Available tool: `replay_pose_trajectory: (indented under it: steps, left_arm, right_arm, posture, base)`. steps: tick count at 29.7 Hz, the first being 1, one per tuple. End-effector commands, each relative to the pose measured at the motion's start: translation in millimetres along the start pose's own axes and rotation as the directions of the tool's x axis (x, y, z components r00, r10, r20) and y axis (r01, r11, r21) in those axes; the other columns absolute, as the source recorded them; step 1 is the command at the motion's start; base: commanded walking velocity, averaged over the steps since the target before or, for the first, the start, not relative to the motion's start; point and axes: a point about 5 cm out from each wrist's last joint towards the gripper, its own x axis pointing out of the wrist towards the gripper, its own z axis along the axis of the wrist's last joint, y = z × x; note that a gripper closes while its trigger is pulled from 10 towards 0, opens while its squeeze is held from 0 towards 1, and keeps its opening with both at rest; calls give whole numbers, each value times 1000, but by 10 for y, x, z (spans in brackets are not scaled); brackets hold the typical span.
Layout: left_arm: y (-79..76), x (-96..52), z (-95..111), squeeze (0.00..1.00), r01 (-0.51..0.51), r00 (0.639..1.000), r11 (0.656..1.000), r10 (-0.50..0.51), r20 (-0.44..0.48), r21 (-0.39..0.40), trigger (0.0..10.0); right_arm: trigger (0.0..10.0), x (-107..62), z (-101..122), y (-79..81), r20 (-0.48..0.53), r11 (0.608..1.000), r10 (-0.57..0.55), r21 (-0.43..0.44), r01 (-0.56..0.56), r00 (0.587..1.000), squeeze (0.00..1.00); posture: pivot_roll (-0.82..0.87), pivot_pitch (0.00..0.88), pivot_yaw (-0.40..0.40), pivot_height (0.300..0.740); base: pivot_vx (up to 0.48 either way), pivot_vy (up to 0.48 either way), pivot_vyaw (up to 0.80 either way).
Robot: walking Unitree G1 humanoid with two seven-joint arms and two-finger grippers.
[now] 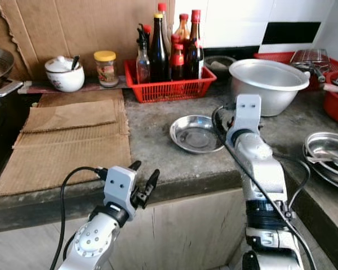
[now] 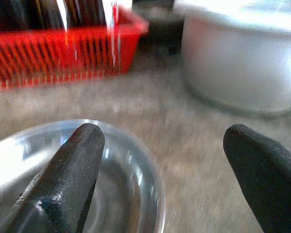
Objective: Kitchen organization
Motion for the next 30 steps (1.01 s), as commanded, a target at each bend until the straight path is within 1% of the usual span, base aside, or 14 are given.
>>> replay_pose_trajectory:
  steps: [1, 4, 5, 8, 13, 14, 18, 19, 21, 23, 25, 30]
  left_arm:
    - [1, -6, 24, 0, 1, 1000, 1000, -1, 1, 6, 10000]
    - [-1, -7, 27, 0, 2, 1000, 1000, -2, 0, 5, 10000]
    - [-11, -9, 34, 0, 7, 1000, 1000, -7, 3, 4, 10000]
    - [-16, -9, 38, 0, 9, 1000, 1000, -9, 6, 2, 10000]
    - [-22, -1, 45, 0, 8, 1000, 1000, -8, 7, 2, 10000]
    - [-23, -2, 47, 0, 7, 1000, 1000, -7, 8, -1, 10000]
    - [-26, -9, 45, 0, 7, 1000, 1000, -7, 8, -4, 10000]
    - [-29, -10, 45, 0, 7, 1000, 1000, -7, 8, -4, 10000]
    - [-31, -9, 46, 0, 8, 1000, 1000, -8, 9, -5, 10000]
    - [-34, -8, 46, 0, 8, 1000, 1000, -8, 10, -5, 10000]
    - [-35, -7, 46, 0, 7, 1000, 1000, -7, 10, -6, 10000]
    - [-35, -7, 46, 0, 7, 1000, 1000, -7, 10, -6, 10000]
  right_arm:
    - [10000, 30, -1, 4, -50, 1000, -4, -6, 3, 999, 0]
    - [10000, 48, -24, 5, -98, 1000, 3, 8, -2, 995, 0]
    - [10000, 67, -36, -3, -130, 1000, -6, 8, 7, 991, 0]
    - [10000, 81, -41, 14, -148, 1000, 14, 4, -13, 989, 0]
    - [10000, 119, -77, -17, -218, 1000, -3, -9, 1, 976, 0]
    - [10000, 130, -101, -35, -244, 1000, -14, -2, 14, 970, 0]
    - [10000, 140, -121, -55, -258, 1000, -29, 3, 31, 966, 0]
    - [10000, 144, -135, -53, -275, 999, -23, 23, 30, 961, 0]
    - [10000, 150, -144, -40, -290, 999, -12, 31, 22, 957, 0]
    - [10000, 155, -182, -7, -339, 999, 12, 44, 3, 941, 0]
    - [10000, 156, -194, 20, -354, 999, 28, 27, -19, 935, 0]
    - [10000, 156, -194, 20, -354, 999, 28, 27, -19, 935, 0]
  posture:
    - [10, 0, -75, 740]
    - [9, 0, -73, 740]
    - [9, 0, -73, 740]
    - [9, 0, -73, 740]
    - [6, 0, -78, 740]
    - [7, 0, -80, 740]
    - [4, 1, -77, 740]
    - [5, 2, -81, 740]
    - [5, 2, -81, 740]
    - [2, 4, -81, 740]
    - [2, 4, -81, 740]
    - [2, 4, -81, 740]
  base:
    - [0, 0, 0]
    - [0, 0, 0]
    - [0, 0, 0]
    - [0, 0, 0]
    - [0, 0, 0]
    - [0, 0, 0]
    - [0, 0, 0]
    - [0, 0, 0]
    - [0, 0, 0]
    - [0, 0, 0]
    - [0, 0, 0]
    - [0, 0, 0]
